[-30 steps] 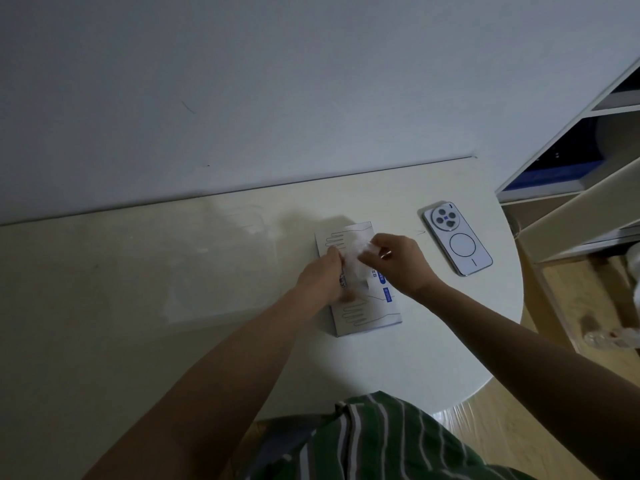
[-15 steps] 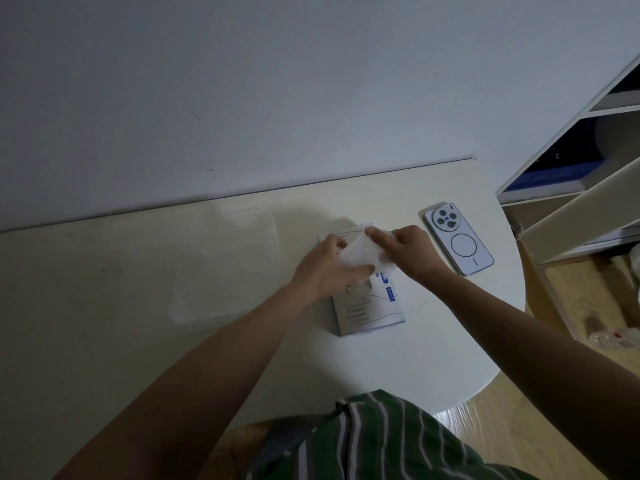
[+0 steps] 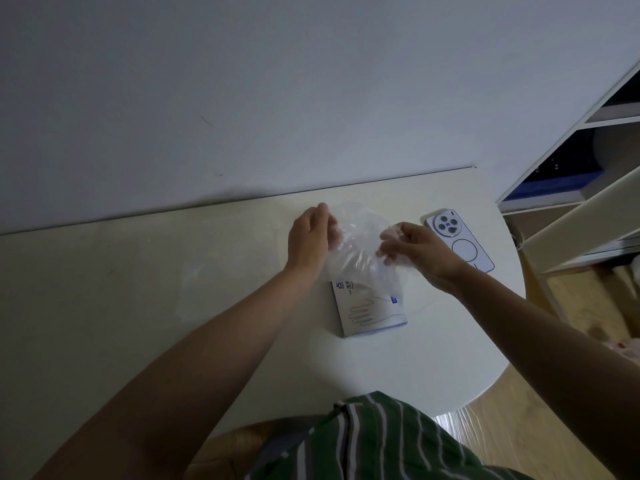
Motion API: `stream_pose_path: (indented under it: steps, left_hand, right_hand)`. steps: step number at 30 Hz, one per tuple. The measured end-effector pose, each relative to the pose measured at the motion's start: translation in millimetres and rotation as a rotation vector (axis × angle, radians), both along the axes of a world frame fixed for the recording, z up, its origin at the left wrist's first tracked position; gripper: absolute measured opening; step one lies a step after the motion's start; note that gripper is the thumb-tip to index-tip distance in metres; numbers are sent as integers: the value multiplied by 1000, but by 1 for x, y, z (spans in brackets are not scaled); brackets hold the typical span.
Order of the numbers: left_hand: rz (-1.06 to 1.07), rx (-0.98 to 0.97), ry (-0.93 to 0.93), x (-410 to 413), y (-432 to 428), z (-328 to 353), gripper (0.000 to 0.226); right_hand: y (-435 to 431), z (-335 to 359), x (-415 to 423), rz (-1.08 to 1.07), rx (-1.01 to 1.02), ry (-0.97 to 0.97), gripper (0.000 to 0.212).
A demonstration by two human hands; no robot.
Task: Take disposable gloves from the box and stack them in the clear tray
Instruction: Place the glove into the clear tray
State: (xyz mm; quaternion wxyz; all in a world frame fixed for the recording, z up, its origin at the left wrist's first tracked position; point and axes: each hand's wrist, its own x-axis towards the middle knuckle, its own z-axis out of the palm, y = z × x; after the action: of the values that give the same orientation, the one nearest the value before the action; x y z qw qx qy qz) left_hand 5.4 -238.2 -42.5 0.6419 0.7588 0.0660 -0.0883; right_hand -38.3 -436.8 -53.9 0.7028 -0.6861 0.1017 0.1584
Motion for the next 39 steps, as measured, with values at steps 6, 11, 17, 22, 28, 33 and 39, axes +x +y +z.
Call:
stream_pose_path:
  steps: [6,11,17,22,28,33,39]
  left_hand:
    - [-132,4,48,-2,7,6,16]
    - [-125,165,-54,2,41,14,19]
    - [-116,509,-168,6,125,11,21]
    - [-102,680,-181,4,188,-3,22]
    - [-97,869,-119,4,213,-23,30]
    - [-223,1127,-146,6,227,-29,27]
    - [-301,1366,-182,8,223,-31,33]
  right_hand:
    - [4,8,2,-1,-20,18,18]
    - [12,16,9,-24,-83,29,12]
    - [60,33,22,-18,-436,-142,35]
    - [142,63,25,-37,-742,-888,25]
    - [228,26,31,676,-881,-716,20]
    - [252,-16,47,762,-1077,-393,44]
    - [267,-44,54,909,-1187,-152,88]
